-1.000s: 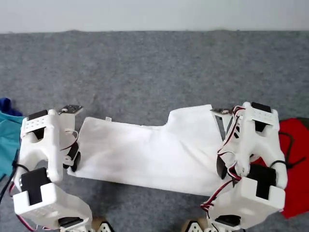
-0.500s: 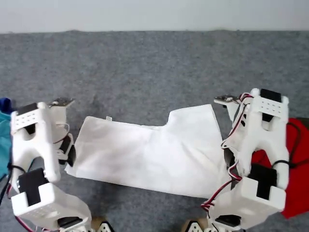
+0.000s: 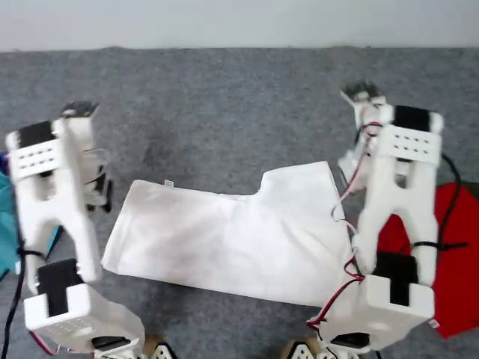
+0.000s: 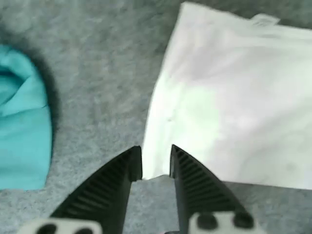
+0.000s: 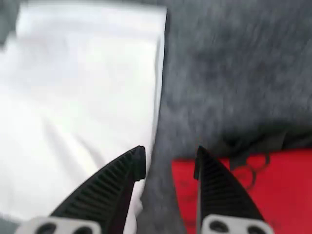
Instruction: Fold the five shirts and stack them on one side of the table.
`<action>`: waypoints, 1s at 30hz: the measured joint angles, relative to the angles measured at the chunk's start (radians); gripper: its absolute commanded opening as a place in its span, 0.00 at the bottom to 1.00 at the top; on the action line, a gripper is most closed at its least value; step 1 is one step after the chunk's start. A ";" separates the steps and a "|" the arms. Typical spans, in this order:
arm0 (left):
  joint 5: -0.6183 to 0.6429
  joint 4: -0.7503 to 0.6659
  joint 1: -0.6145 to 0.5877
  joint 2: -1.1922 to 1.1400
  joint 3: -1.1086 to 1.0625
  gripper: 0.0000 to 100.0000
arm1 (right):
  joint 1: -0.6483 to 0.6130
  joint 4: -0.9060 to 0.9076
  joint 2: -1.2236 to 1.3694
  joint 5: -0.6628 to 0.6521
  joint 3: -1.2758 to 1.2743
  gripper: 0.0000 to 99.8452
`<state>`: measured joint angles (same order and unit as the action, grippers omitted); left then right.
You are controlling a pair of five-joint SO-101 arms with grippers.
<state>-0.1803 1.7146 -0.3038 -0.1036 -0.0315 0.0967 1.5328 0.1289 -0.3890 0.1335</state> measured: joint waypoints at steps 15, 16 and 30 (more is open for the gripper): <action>0.020 0.000 0.167 -0.242 -0.008 0.10 | -0.135 -0.342 0.313 0.229 0.028 0.17; 0.023 0.000 0.166 -0.249 -0.008 0.10 | -0.135 -0.342 0.336 0.229 0.051 0.17; 0.025 0.000 0.167 -0.256 -0.008 0.10 | -0.106 -0.342 0.611 0.226 0.319 0.17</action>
<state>-0.1557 1.7146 -0.1366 -0.3598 -0.0391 -0.0092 1.1907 0.7396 -0.1634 0.4526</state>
